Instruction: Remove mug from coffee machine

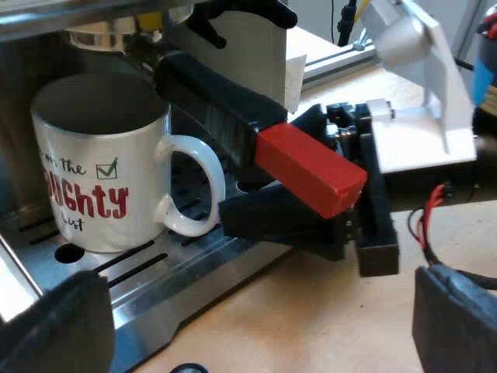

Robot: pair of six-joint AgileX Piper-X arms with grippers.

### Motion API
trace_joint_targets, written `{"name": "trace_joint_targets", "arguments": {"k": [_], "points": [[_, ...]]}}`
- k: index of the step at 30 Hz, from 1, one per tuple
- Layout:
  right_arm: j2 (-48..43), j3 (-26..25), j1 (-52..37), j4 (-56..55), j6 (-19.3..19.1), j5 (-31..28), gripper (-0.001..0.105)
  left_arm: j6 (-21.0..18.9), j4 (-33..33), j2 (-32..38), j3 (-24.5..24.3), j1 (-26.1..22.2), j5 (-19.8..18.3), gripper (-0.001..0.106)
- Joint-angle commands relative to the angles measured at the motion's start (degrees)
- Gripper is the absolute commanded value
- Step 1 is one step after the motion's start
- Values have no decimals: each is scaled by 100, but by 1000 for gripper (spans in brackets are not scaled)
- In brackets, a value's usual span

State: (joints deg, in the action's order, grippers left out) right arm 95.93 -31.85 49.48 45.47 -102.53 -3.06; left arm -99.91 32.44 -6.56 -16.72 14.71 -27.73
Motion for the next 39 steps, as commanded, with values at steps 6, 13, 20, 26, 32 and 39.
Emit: {"name": "trace_joint_targets", "arguments": {"k": [6, 13, 20, 26, 32, 39], "points": [[240, -324, 12, 101, -49, -255, 59, -6, -112, -2, -17, 44, -41, 80], [520, -665, 12, 101, -11, -254, 59, -6, -112, -2, -17, 44, -41, 80], [636, -807, 12, 49, -11, -271, 59, -6, -112, -2, -17, 44, -41, 80], [636, -807, 12, 13, -11, -271, 56, -6, -112, -2, -17, 44, -41, 80], [636, -807, 12, 13, -11, -271, 18, -6, -112, -2, -17, 44, -41, 80], [636, -807, 12, 13, -11, -271, 0, -6, -112, -2, -17, 44, -41, 80]]}}
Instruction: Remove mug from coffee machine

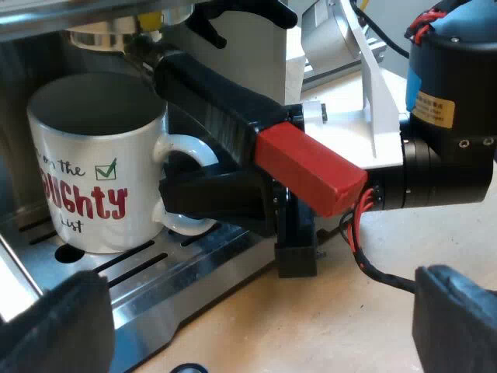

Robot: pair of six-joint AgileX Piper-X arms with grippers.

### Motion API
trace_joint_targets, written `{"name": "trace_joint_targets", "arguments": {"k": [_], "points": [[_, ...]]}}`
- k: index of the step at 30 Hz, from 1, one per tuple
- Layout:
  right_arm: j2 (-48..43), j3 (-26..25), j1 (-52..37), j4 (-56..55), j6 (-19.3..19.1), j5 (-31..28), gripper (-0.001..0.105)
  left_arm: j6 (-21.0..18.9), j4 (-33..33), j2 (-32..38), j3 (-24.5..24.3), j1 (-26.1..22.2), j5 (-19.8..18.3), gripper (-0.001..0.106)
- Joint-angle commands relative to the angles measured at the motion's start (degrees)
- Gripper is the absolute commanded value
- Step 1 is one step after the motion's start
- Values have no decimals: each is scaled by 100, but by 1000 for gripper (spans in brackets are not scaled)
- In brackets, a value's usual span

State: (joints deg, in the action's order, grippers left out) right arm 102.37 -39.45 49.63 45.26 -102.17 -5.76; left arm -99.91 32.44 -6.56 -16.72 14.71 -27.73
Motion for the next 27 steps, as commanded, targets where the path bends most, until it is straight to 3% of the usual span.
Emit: {"name": "trace_joint_targets", "arguments": {"k": [1, 18, 27], "points": [[-7, -47, -2, 35, -47, -1, 0, -6, -112, -2, -17, 44, -41, 80], [-627, 23, 2, -812, -47, -197, 0, -6, -112, -2, -17, 44, -41, 80], [-1012, 499, 2, -796, -47, -215, 0, -6, -112, -2, -17, 44, -41, 80]]}}
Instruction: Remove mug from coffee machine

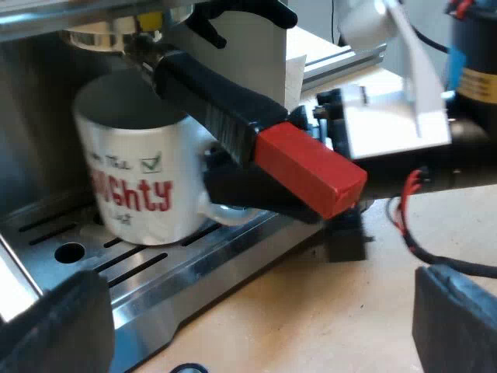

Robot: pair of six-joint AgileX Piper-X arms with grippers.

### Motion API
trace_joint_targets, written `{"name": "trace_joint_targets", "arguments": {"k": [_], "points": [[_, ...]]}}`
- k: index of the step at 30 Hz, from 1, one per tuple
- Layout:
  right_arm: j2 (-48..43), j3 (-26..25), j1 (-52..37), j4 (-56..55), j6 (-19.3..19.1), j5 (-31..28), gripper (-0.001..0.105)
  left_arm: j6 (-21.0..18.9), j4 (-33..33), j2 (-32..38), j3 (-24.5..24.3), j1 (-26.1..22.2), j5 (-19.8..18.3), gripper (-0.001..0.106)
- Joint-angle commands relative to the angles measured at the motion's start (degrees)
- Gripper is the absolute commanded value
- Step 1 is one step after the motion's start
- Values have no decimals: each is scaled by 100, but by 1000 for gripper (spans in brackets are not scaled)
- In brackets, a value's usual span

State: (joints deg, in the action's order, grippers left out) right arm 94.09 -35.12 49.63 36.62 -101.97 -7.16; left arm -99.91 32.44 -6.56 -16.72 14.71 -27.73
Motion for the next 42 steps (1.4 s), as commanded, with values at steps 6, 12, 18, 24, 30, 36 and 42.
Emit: {"name": "trace_joint_targets", "arguments": {"k": [6, 12, 18, 24, 30, 36, 42], "points": [[-564, 488, 2, 83, -67, -218, 0, -6, -112, -2, -17, 44, -41, 80], [-980, 880, 59, 83, -67, -354, 0, -6, -112, -2, -17, 44, -41, 80], [-1417, 1373, 295, 87, -20, -754, 0, -6, -112, -2, -17, 44, -211, 80], [-1830, 1693, 532, 87, 162, -1074, 0, -66, -176, -2, -17, 82, -555, 80], [-2240, 1888, 671, 76, 337, -1370, 0, -71, -189, -2, -17, 626, -555, 80], [-2642, 1993, 671, 10, 457, -1435, 0, -71, -189, -2, -17, 1062, -555, 80], [-3181, 1993, 671, -603, 470, -1531, 0, -71, -189, -2, -17, 1264, -642, 80]]}}
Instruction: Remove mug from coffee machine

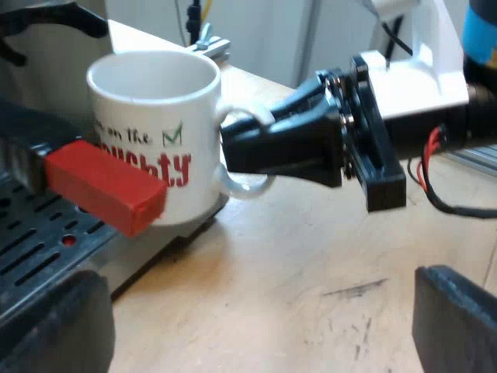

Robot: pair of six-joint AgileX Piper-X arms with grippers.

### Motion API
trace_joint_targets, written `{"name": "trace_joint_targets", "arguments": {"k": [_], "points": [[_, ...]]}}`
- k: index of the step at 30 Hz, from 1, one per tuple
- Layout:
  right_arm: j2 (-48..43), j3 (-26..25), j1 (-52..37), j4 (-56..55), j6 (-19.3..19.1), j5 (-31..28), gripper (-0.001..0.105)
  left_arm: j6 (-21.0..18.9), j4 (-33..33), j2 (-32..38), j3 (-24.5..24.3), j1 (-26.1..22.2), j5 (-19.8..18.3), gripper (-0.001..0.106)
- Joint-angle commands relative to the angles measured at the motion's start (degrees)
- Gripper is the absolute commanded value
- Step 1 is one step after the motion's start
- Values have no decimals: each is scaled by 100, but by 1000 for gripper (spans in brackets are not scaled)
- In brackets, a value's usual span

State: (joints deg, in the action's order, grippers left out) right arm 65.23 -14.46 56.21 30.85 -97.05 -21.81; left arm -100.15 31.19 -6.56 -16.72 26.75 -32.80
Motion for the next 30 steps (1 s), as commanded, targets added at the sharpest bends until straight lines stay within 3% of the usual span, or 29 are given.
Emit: {"name": "trace_joint_targets", "arguments": {"k": [1, 9, 19, 26, 30], "points": [[-402, -74, 13, -121, 42, -120, 0, -46, -64, -2, -17, 82, -184, 80], [-1427, -74, 13, -1262, 215, -546, 0, -135, -109, -2, -17, 563, -232, 80], [-2652, 133, 3, -2690, 214, -1231, 0, -135, -146, -2, -17, 599, -215, 80], [-2986, 507, -2, -2696, 214, -1859, 0, -135, -146, -2, -17, 599, -215, 80], [-2986, 705, -2, -2654, 243, -1928, 0, -135, -146, -2, -4, 599, -215, 80]]}}
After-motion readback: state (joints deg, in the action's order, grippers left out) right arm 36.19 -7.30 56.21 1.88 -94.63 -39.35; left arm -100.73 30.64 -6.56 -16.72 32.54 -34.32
